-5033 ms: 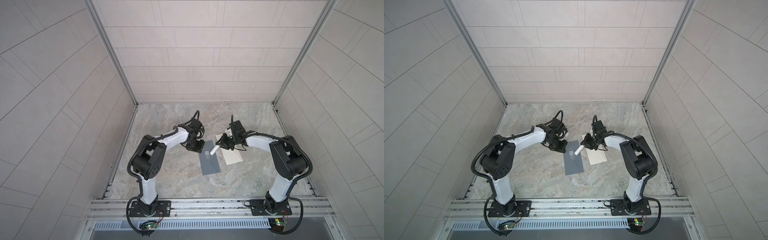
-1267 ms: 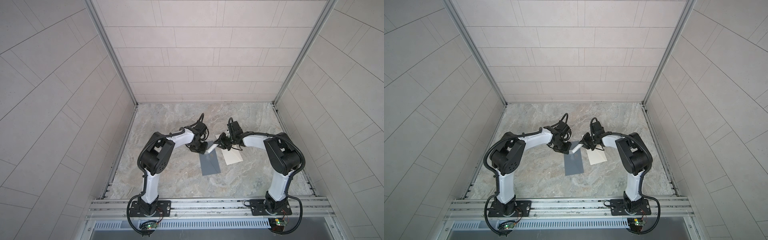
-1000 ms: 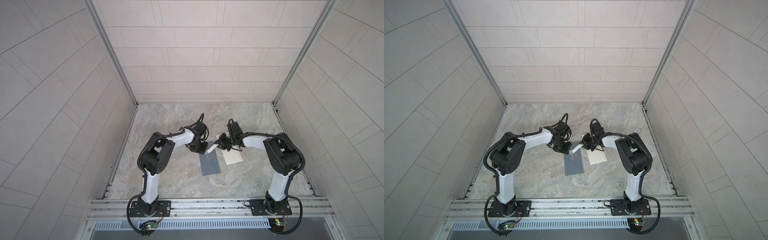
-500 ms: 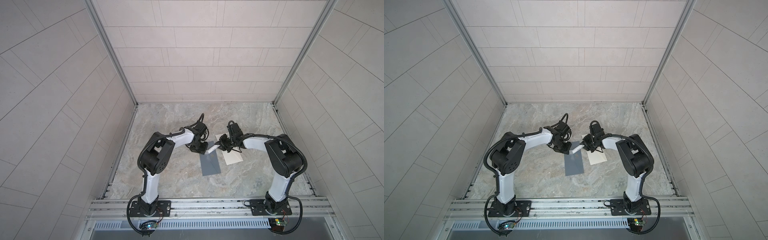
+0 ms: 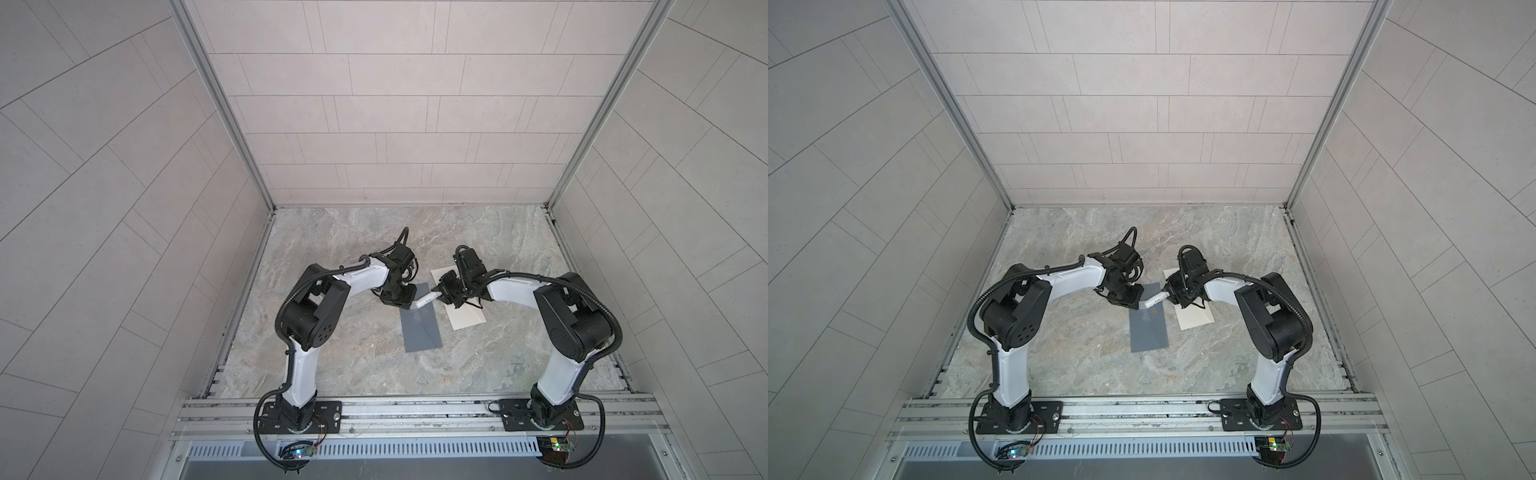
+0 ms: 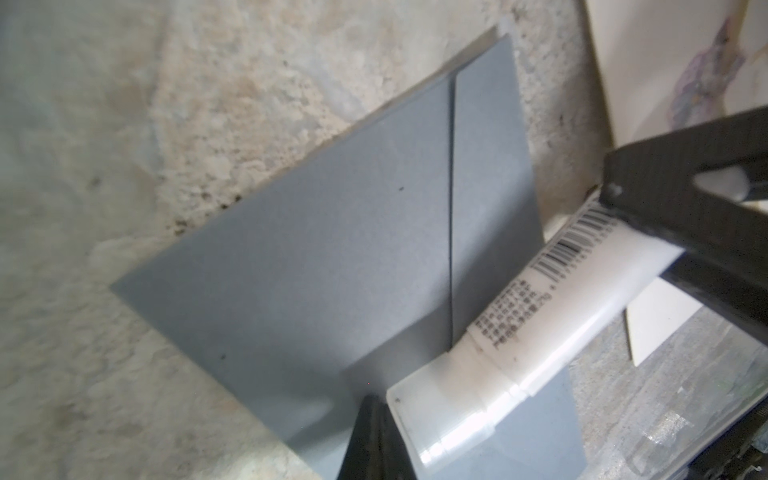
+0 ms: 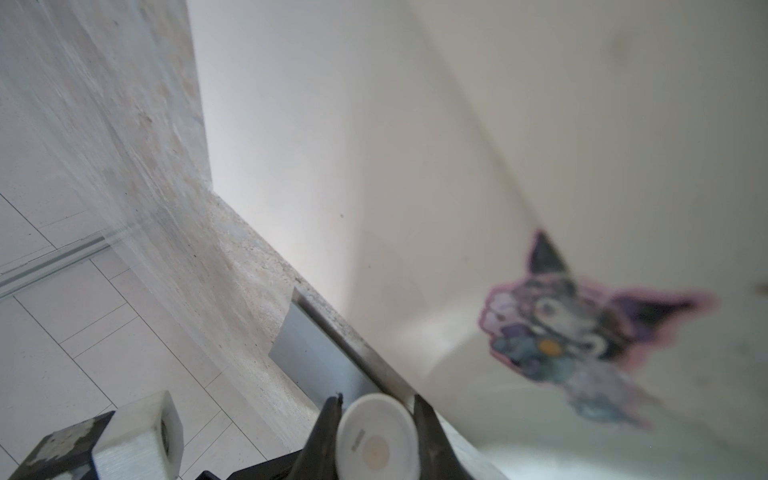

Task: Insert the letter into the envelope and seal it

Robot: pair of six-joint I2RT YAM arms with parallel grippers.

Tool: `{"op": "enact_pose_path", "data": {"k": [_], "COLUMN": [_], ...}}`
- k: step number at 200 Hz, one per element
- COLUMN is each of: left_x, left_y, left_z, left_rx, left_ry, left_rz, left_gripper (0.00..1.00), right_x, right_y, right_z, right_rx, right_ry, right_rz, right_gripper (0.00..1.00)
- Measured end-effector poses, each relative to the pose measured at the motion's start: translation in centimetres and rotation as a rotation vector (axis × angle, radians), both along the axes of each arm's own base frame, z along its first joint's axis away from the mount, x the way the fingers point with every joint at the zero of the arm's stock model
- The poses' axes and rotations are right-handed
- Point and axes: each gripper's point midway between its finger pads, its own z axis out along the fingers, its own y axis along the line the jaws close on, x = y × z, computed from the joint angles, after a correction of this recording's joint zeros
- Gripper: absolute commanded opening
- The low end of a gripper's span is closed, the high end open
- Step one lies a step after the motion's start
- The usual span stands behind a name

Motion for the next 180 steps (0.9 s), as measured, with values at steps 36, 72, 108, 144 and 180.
{"op": "enact_pose_path", "data": {"k": [36,72,108,144,180], "left_x": [-0.1,-0.3,-0.4,-0.4,-0.6], "left_y": [-0.2,-0.4,-0.5,-0.5,-0.8], "left_z": [0.0,0.0,0.0,0.0,0.1], "left_rx": [-0.008,-0.013,-0.015,-0.016,-0.021], "left_ry": [0.005,0.009,0.009,0.01,0.011], "left_rz": [-0.004,-0.008,-0.013,-0.014,-0.027], "left_gripper": [0.0,0.0,0.0,0.0,0.0], "right_x": [-0.4,-0.8,-1.1,-1.3,-1.5], "right_y": [-0.3,-0.6,-0.8,-0.9,-1.2], "right_z": [0.0,0.0,-0.1,0.2,0.4], "right_rx": [0.001,-0.001,0.003,-0.003,-0.011], "right_ry": [0.017,0.029,0.046,0.046,0.048], "right_rz": [-0.028,-0.058,-0.084,-0.097,-0.118], "right_gripper": [0.0,0.0,0.0,0.0,0.0]}}
